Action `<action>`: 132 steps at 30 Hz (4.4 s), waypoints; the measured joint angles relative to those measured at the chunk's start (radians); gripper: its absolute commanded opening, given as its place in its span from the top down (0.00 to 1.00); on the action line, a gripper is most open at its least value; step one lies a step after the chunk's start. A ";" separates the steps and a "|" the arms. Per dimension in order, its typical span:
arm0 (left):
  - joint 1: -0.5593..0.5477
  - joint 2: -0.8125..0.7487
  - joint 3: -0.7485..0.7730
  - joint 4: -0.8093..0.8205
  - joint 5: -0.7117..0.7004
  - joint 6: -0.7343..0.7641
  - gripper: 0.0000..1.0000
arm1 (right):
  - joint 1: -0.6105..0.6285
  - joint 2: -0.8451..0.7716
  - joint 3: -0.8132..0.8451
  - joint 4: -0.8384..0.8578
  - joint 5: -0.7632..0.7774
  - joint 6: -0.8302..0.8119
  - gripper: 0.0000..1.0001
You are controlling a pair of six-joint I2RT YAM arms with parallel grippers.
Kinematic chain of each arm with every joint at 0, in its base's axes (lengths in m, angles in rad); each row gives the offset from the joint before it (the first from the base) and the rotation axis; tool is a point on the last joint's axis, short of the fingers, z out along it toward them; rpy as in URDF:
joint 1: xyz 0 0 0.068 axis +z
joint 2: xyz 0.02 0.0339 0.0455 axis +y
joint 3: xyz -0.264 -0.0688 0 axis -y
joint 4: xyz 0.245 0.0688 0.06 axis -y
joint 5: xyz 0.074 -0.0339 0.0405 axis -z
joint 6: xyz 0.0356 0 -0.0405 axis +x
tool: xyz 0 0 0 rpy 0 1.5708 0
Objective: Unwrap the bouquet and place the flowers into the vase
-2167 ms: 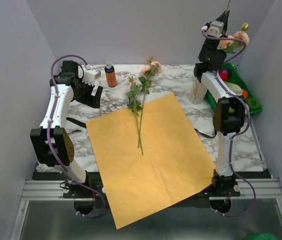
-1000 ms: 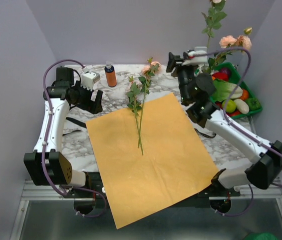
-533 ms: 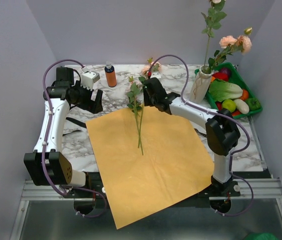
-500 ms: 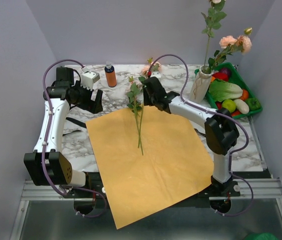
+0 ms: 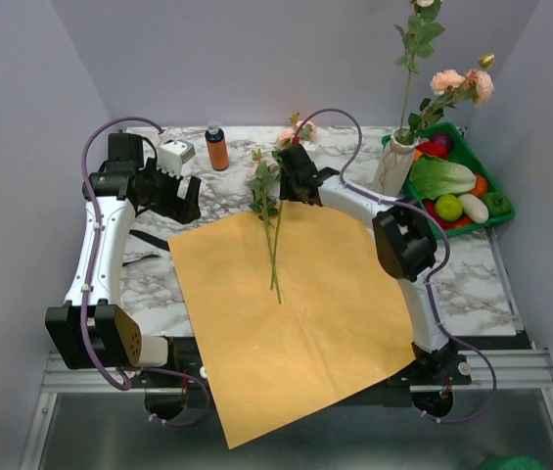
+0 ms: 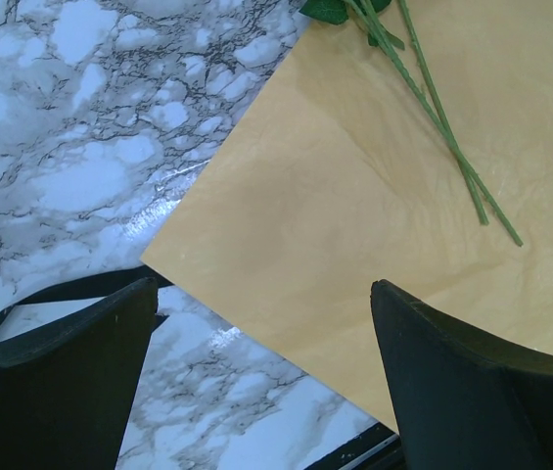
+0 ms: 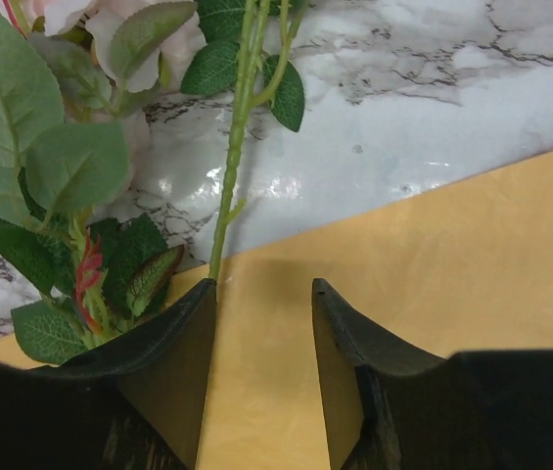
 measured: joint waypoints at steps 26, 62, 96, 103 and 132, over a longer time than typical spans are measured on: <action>0.000 0.009 -0.004 0.000 -0.014 0.030 0.01 | -0.054 0.342 0.561 -0.348 -0.079 0.025 0.59; 0.000 -0.091 -0.030 -0.011 -0.003 0.056 0.01 | -0.070 0.233 0.406 -0.511 0.010 -0.094 0.56; 0.000 -0.068 -0.030 -0.023 0.005 0.096 0.01 | -0.148 0.315 0.536 -0.466 -0.064 -0.058 0.51; 0.000 -0.066 -0.034 -0.023 0.005 0.101 0.01 | -0.147 0.337 0.595 -0.494 -0.073 -0.040 0.74; 0.000 -0.158 -0.045 -0.039 0.006 0.119 0.01 | -0.135 0.307 0.532 -0.558 -0.045 -0.077 0.99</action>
